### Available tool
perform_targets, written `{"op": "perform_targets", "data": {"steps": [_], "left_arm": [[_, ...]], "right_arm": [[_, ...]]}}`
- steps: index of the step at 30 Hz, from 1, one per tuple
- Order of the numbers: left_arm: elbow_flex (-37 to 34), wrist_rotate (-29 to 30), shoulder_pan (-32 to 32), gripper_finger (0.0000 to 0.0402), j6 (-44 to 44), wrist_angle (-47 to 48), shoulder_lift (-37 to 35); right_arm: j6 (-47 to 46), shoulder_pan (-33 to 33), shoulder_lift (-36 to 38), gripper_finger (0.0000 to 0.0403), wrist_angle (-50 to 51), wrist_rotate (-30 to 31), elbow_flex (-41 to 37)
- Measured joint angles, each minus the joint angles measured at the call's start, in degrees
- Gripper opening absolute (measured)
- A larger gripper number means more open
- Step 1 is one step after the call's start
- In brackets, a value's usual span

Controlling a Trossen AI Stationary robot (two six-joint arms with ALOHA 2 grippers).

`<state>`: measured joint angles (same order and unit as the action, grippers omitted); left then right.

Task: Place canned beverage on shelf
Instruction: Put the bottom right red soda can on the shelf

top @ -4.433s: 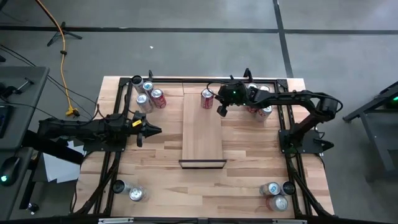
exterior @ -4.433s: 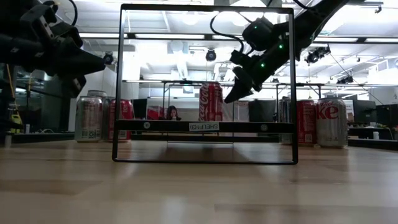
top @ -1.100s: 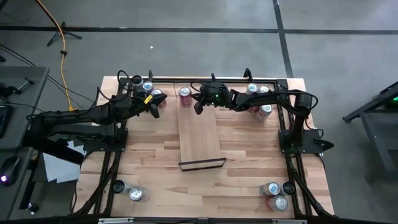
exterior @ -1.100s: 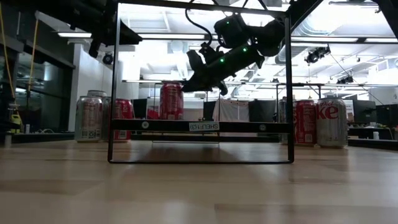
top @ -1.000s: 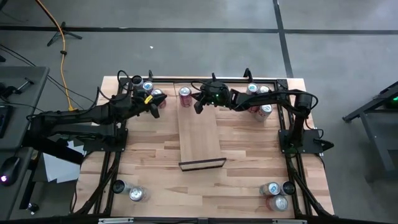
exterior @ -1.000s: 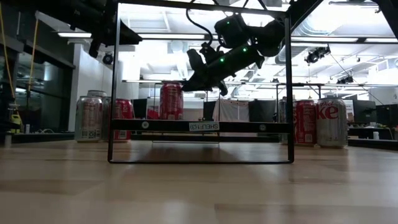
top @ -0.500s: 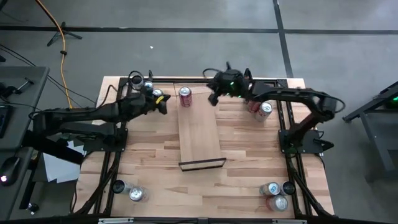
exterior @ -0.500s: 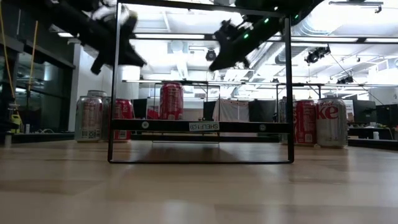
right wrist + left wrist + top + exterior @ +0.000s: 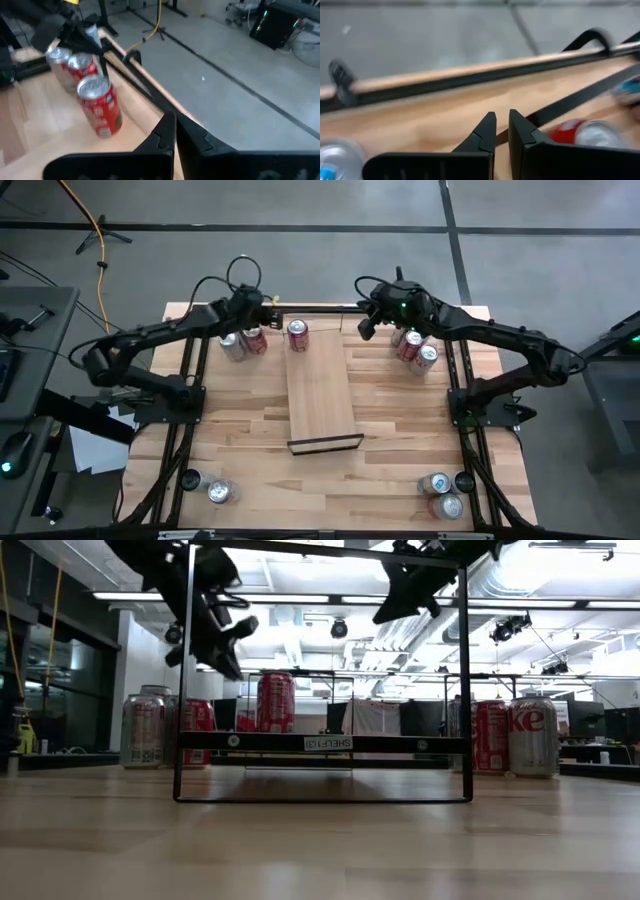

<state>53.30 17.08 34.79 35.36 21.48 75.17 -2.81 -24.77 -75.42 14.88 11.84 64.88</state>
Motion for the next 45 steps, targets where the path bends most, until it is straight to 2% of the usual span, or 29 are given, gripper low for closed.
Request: {"op": "perform_targets", "data": {"steps": [7,24,32,40,42,45], "left_arm": [[1.0,0.54,-0.89,0.0,3.25,2.9,2.89],[1.02,2.27,-1.56,0.0,5.56,-5.61,3.06],[1.0,0.49,-2.03,0.0,6.59,-6.73,6.86],[1.0,-0.52,-3.43,0.0,7.62,-12.96,9.06],[1.0,-0.74,-3.76,0.0,7.61,-13.68,9.06],[1.0,-0.76,-3.87,0.0,7.57,-13.69,8.8]], "right_arm": [[0.16,-0.04,0.2,0.0,1.19,1.74,0.0],[0.79,-0.37,0.2,0.0,1.2,3.03,0.0],[0.87,-0.37,0.2,0.0,1.22,3.03,-0.01],[0.57,-0.37,0.2,0.0,1.61,2.91,-0.02],[-0.58,-0.37,0.2,0.0,1.75,0.66,-0.02],[-5.04,-0.37,-0.44,0.0,1.54,-7.09,-0.02]]}}
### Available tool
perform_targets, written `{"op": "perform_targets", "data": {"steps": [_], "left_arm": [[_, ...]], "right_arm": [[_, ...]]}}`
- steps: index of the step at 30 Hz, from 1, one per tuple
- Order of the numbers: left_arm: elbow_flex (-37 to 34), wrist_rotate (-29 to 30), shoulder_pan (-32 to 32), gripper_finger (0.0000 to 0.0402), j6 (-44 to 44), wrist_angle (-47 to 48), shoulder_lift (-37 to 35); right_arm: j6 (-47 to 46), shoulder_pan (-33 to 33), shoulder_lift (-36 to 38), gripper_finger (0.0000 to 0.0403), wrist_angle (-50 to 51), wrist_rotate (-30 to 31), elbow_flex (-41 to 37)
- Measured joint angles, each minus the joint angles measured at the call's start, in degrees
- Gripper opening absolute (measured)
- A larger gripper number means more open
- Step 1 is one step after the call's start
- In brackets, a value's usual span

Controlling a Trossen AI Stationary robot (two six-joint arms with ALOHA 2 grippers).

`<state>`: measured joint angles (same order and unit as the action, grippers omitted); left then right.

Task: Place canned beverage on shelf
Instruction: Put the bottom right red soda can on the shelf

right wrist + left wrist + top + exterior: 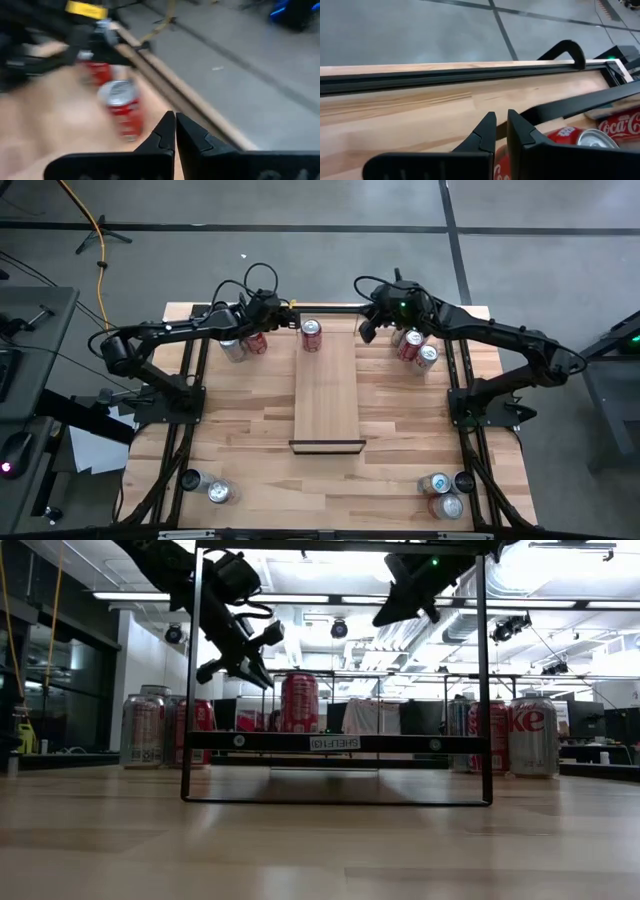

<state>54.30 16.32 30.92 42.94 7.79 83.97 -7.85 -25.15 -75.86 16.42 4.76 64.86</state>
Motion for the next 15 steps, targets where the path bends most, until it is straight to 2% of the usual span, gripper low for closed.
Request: {"op": "perform_targets", "data": {"steps": [2,4,9,15], "left_arm": [[0.0,0.14,0.19,0.0,-1.23,-0.27,-0.99],[0.02,0.37,0.71,0.0,-3.1,-0.45,-2.29],[0.02,1.24,1.96,0.0,-9.6,-0.52,-6.75],[0.02,3.21,2.08,0.0,-17.36,-0.51,-11.47]], "right_arm": [[-6.76,0.21,-1.34,0.0,-0.09,-5.65,0.0],[-16.25,0.95,-3.32,0.0,-0.9,-7.85,0.0],[-39.78,2.77,-10.02,0.0,-4.79,-5.74,0.0],[-51.64,3.5,-18.84,0.0,-9.13,-4.1,-0.02]]}}
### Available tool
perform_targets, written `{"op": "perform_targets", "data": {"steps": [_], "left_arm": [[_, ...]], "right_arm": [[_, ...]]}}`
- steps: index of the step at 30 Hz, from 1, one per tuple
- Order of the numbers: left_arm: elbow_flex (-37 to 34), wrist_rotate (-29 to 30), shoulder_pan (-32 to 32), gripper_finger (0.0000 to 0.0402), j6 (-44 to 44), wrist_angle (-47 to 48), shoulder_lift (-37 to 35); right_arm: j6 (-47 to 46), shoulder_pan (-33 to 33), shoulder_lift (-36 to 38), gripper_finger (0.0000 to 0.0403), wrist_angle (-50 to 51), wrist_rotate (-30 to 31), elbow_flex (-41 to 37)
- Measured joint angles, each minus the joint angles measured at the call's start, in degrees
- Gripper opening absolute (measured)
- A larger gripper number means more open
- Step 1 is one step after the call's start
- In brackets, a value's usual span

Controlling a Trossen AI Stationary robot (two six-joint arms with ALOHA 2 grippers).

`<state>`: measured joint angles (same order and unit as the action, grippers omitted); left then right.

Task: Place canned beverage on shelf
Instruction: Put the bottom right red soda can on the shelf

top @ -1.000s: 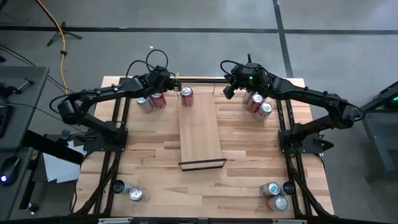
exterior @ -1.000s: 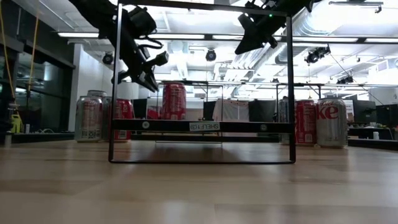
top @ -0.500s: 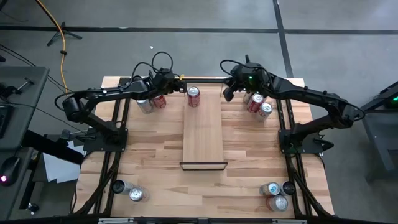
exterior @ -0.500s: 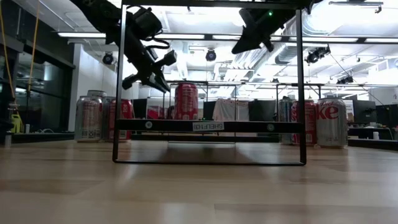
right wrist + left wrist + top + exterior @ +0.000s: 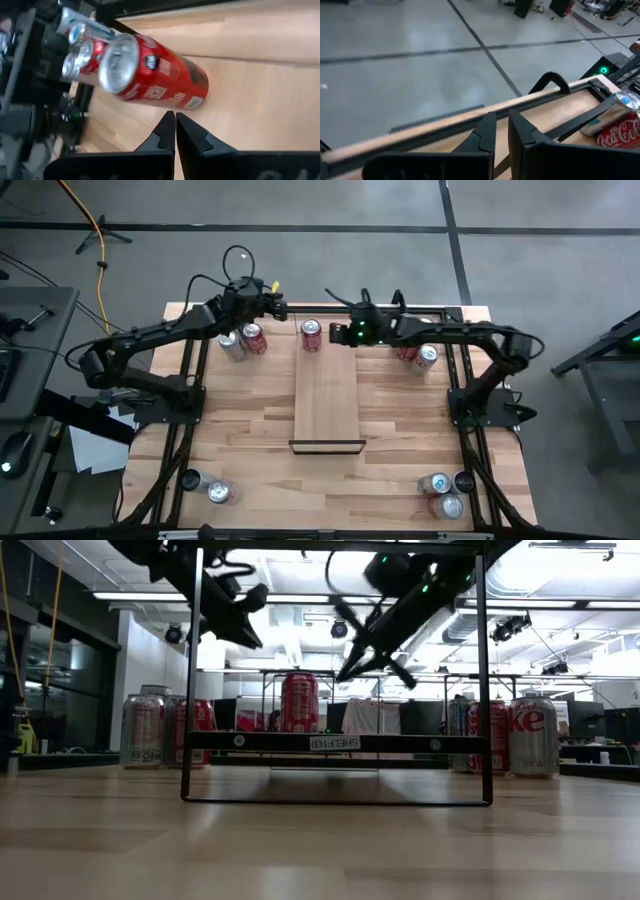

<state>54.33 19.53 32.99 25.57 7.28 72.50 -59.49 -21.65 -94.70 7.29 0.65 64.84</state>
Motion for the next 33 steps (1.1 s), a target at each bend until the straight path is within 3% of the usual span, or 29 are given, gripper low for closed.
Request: {"op": "perform_targets", "data": {"steps": [7,11,21,33], "left_arm": [[0.02,0.2,-0.06,0.0,-3.2,0.2,-1.81],[0.02,-0.2,-0.05,0.0,-3.27,1.33,-1.95],[0.0,-4.87,-0.15,0.0,-3.23,2.47,-2.47],[0.0,-9.04,-0.21,0.0,-4.79,2.49,-9.97]], "right_arm": [[-8.83,-0.23,-7.11,0.0,-11.59,0.76,-0.02],[-10.15,-0.2,-8.61,0.0,-11.3,3.65,-0.02],[-10.23,-0.06,-8.78,0.0,-13.23,3.81,-0.02],[-13.68,0.66,-11.21,0.0,-17.79,2.45,0.02]]}}
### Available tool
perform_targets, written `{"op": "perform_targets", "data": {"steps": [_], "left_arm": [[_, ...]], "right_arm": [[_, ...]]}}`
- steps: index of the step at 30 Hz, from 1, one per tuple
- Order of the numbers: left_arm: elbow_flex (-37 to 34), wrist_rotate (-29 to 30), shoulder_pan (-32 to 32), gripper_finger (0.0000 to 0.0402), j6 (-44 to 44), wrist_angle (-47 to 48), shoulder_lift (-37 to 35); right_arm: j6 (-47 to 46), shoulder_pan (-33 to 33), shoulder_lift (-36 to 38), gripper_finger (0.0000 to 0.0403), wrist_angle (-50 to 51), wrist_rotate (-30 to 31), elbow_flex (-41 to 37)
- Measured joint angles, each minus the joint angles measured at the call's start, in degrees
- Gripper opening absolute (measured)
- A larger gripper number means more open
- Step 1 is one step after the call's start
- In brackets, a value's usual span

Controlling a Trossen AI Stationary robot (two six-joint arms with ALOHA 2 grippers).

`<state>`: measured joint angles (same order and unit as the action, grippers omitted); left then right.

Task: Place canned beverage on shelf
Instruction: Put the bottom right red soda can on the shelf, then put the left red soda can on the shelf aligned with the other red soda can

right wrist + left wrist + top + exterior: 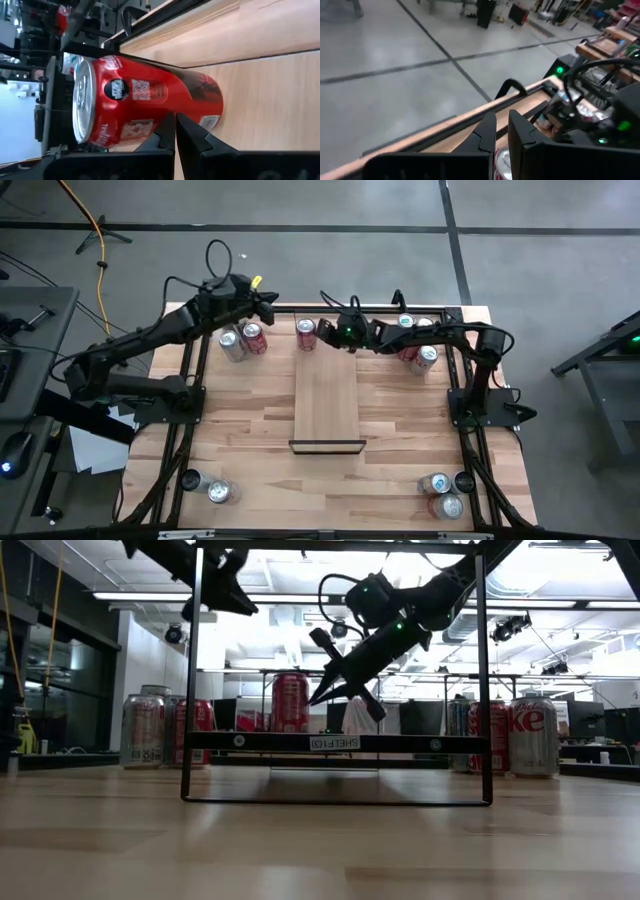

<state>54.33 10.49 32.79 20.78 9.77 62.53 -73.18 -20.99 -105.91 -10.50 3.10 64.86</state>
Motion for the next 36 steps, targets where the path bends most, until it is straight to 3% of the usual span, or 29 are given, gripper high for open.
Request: {"op": "perform_targets", "data": {"steps": [7,10,13,17,23,27,33,36], "left_arm": [[-0.02,-7.62,-0.38,0.0,-4.97,3.93,-5.05],[0.0,-12.2,-0.38,0.0,-5.02,6.35,-6.88],[-0.02,-12.86,-0.38,0.0007,-5.62,9.41,-8.4],[-0.02,-12.86,-0.38,0.0035,-7.41,13.02,-8.96],[-0.02,-13.52,-1.14,0.0112,-9.06,12.76,-7.9],[-0.02,-15.19,-2.77,0.0166,-10.66,12.25,-7.4],[1.91,-15.55,-4.47,0.0239,-12.42,14.0,-7.33],[5.72,-14.36,-3.32,0.0269,-12.5,19.87,-5.6]], "right_arm": [[13.55,-2.11,4.97,0.0,4.36,-2.92,-0.07],[24.17,-3.87,10.21,0.0,8.55,-4.82,-0.07],[35.83,-5.01,17.37,0.0,13.53,-5.3,-0.04],[47.45,-5.38,27.38,0.0,20.7,-5.38,-0.03],[56.6,-5.09,39.87,0.0017,30.99,-4.4,0.0],[58.99,-5.01,44.76,0.0079,37.18,-1.58,0.0],[54.71,-5.01,46.77,0.0231,39.03,3.6,0.0],[54.92,-5.01,46.6,0.0299,39.15,5.7,0.0]]}}
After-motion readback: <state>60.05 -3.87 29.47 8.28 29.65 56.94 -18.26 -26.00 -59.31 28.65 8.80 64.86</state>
